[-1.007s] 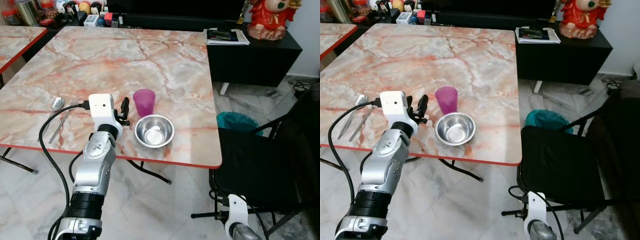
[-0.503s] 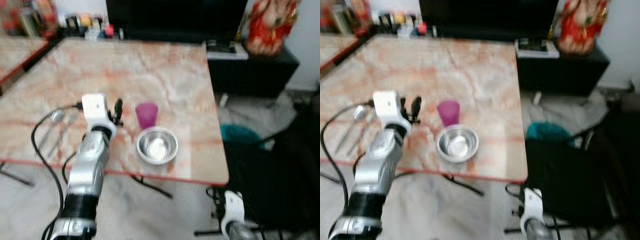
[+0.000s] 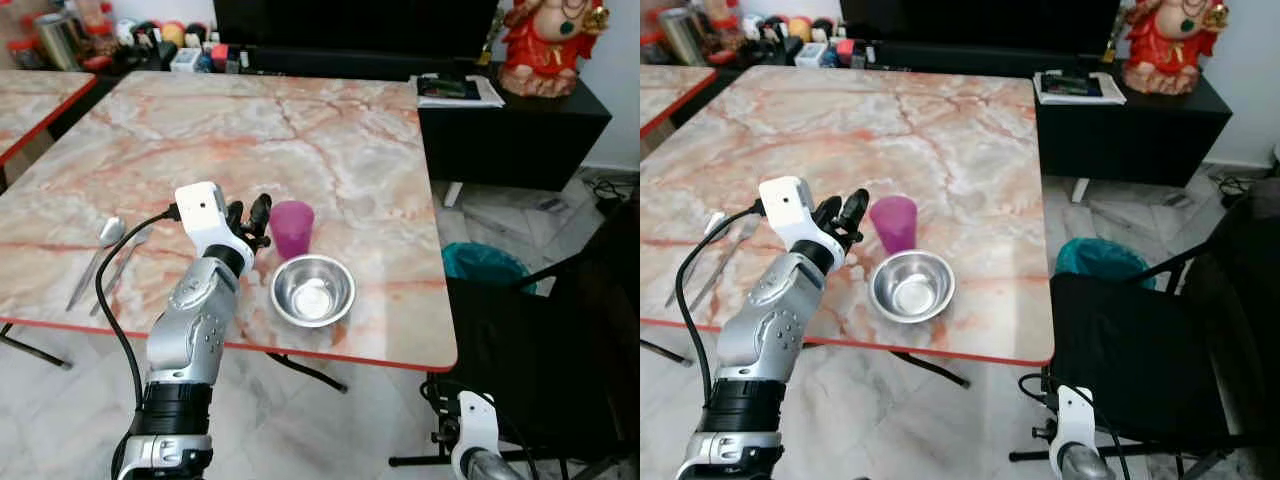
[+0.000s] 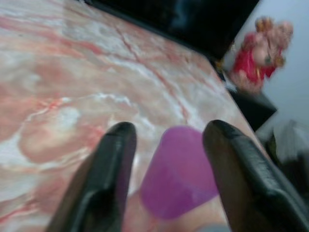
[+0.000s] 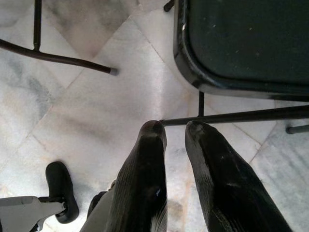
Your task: Setting the table
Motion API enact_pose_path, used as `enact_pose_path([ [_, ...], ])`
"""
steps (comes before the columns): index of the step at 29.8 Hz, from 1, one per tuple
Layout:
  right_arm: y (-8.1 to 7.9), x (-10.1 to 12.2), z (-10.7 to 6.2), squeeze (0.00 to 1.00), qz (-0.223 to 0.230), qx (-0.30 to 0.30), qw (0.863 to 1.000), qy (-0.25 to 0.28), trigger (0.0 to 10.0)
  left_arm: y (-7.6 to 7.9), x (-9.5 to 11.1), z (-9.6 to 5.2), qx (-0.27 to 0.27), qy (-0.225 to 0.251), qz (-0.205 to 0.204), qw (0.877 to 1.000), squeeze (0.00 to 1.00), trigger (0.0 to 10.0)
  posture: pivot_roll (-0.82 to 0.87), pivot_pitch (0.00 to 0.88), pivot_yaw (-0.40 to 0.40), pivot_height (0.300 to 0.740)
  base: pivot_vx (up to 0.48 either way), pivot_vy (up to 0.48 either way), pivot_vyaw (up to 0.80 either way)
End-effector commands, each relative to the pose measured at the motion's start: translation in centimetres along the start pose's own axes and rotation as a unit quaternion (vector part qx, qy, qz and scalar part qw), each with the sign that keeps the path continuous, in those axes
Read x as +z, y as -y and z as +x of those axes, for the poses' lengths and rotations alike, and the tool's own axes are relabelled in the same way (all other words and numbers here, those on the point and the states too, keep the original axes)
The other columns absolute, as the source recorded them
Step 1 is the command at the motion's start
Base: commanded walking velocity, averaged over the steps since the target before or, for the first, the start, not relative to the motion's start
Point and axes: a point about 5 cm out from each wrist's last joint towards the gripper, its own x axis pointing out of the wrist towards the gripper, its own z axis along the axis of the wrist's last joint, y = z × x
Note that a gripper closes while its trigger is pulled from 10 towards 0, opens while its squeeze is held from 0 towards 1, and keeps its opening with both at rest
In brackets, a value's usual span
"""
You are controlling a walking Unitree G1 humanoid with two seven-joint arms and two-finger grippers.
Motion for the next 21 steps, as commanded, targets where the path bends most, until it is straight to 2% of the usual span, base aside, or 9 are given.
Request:
enact_pose_path([
  [1,0.1,-0.3,0.0,0.00,0.000,-0.001,1.000,-0.007,10.0,0.6,0.8,-0.1,-0.041,-0.027,0.015,0.999,1.00,10.0,0.02,0.106,-0.014,0.736,0.000,0.000,0.00],
  [2,0.1,-0.3,0.0,0.00,0.000,-0.001,1.000,-0.007,10.0,0.6,0.8,-0.1,-0.041,-0.027,0.015,0.999,1.00,10.0,0.02,0.106,-0.014,0.736,0.000,0.000,0.00],
  [4,0.1,-0.3,0.0,0.00,0.001,-0.001,1.000,-0.007,10.0,0.2,-0.1,-0.3,-0.044,-0.070,0.027,0.996,1.00,10.0,0.02,0.106,-0.014,0.736,0.000,0.000,0.00],
  [5,0.1,-0.3,0.0,0.00,0.001,-0.001,1.000,-0.007,10.0,0.2,-0.1,-0.3,-0.044,-0.070,0.027,0.996,1.00,10.0,0.02,0.106,-0.014,0.736,0.000,0.000,0.00],
  [7,0.1,-0.3,0.0,0.00,0.001,-0.002,1.000,-0.008,10.0,-0.4,-1.0,-0.6,-0.041,-0.106,0.029,0.993,1.00,10.0,0.02,0.102,-0.012,0.736,0.000,0.000,0.00],
  [10,0.1,-0.4,-0.1,0.00,0.000,-0.001,1.000,-0.008,10.0,-0.7,-1.4,-1.0,-0.049,-0.136,0.031,0.989,1.00,10.0,0.02,0.101,-0.012,0.736,0.000,0.000,0.00],
  [21,0.1,-0.5,-0.1,0.00,-0.001,0.000,1.000,-0.010,10.0,-0.9,-1.9,-1.4,-0.058,-0.168,0.012,0.984,1.00,10.0,0.02,0.096,-0.011,0.736,0.000,0.000,0.00],
])
